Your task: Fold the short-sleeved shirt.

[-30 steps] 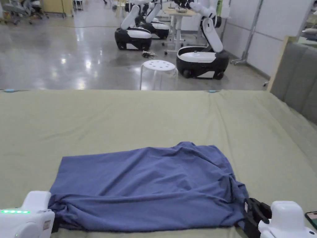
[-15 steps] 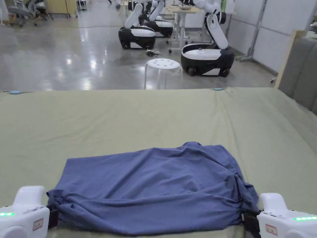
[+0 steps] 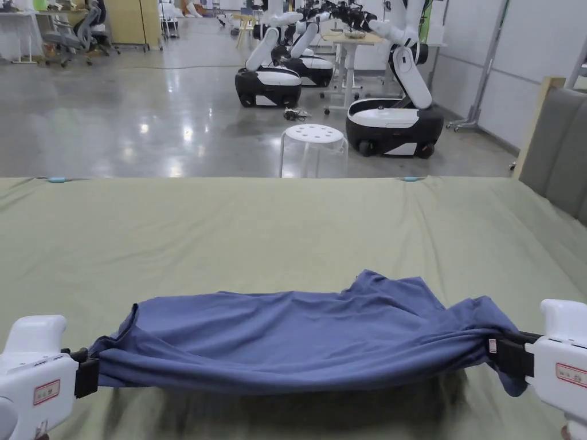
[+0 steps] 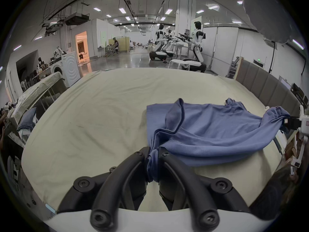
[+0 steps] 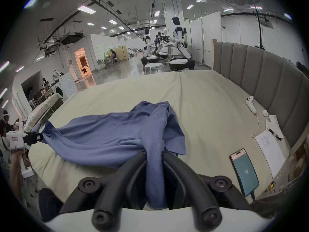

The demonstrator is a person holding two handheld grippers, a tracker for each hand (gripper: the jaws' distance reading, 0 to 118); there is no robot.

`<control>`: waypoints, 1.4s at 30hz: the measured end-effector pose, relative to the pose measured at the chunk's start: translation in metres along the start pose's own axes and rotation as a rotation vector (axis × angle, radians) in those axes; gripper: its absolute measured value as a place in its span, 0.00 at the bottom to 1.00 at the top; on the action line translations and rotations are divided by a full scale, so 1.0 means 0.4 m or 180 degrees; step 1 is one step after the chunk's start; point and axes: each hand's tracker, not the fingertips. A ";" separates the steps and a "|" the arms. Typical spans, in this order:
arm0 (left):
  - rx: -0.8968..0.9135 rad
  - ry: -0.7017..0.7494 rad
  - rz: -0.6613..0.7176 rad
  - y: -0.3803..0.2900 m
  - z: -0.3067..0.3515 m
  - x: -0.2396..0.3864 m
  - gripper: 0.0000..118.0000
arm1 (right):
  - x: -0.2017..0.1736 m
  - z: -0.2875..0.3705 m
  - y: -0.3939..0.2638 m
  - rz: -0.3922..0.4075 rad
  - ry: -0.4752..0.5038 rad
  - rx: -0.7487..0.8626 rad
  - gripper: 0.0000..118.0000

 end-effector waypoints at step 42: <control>0.0022 0.0296 -0.0435 -0.002 -0.177 0.050 0.56 | -0.258 -0.020 -0.135 0.0508 0.0219 0.0771 0.02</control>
